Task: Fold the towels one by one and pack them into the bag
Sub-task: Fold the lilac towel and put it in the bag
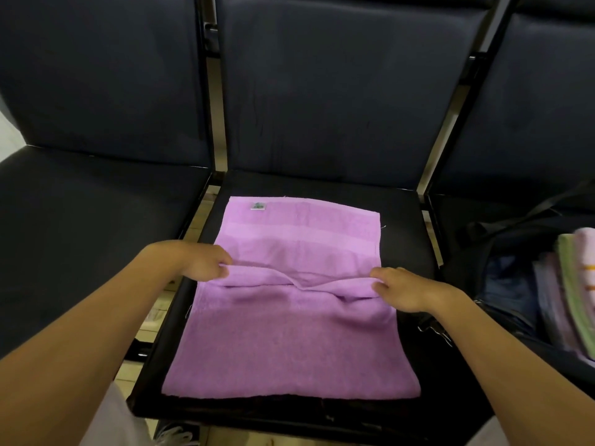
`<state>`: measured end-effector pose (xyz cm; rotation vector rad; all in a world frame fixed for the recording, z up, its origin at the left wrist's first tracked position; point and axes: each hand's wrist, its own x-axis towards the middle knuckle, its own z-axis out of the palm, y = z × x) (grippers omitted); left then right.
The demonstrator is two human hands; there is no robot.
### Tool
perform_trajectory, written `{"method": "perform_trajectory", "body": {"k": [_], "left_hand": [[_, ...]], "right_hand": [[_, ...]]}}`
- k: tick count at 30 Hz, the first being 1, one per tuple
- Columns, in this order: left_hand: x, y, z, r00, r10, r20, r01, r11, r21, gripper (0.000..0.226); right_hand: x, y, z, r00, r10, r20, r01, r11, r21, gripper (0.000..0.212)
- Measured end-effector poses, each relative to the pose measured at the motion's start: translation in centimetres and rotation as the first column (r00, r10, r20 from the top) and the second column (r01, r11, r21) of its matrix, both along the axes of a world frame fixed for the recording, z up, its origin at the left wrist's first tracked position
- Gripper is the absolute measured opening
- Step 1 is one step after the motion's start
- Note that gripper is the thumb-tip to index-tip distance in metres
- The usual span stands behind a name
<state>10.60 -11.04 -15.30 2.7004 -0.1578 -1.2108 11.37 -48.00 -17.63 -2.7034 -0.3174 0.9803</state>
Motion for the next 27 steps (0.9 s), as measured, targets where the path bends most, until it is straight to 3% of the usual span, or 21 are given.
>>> {"method": "perform_trajectory", "body": {"k": [3,6,10,15,19,23,27], "left_hand": [[-0.3,0.4,0.1,0.993,0.000,-0.120,0.001,1.000,0.008,0.019],[-0.6,1.0,0.5,0.994,0.032,-0.109,-0.041,0.996,-0.085,0.020],[-0.5,2.2,0.7,0.986,0.131,0.105,-0.105,0.968,-0.226,0.025],[0.4,2.0,0.5,0.852,0.291,0.436,-0.185,0.945,-0.269,0.031],[1.0,1.1,0.7,0.765,0.309,0.564,-0.251,0.951,-0.181,0.014],[1.5,0.2,1.1,0.697,0.323,0.640,-0.307,0.941,-0.141,0.021],[1.9,-0.2,0.7,0.643,0.350,0.682,-0.354,0.925,-0.141,0.021]], "right_hand": [[-0.1,0.2,0.2,0.999,0.008,-0.038,-0.008,1.000,-0.003,0.025],[0.1,-0.1,0.2,1.000,-0.022,-0.012,0.023,1.000,0.015,0.023],[0.4,-0.5,0.7,0.976,-0.098,0.196,0.091,0.995,0.045,0.016],[0.8,0.6,1.4,0.883,-0.120,0.454,0.153,0.988,-0.036,0.022],[1.6,1.8,1.3,0.823,-0.148,0.549,0.207,0.977,-0.048,0.025],[2.3,2.3,1.1,0.764,-0.242,0.598,0.283,0.959,0.027,0.028],[2.6,2.2,0.5,0.765,-0.265,0.587,0.311,0.950,0.023,0.028]]}}
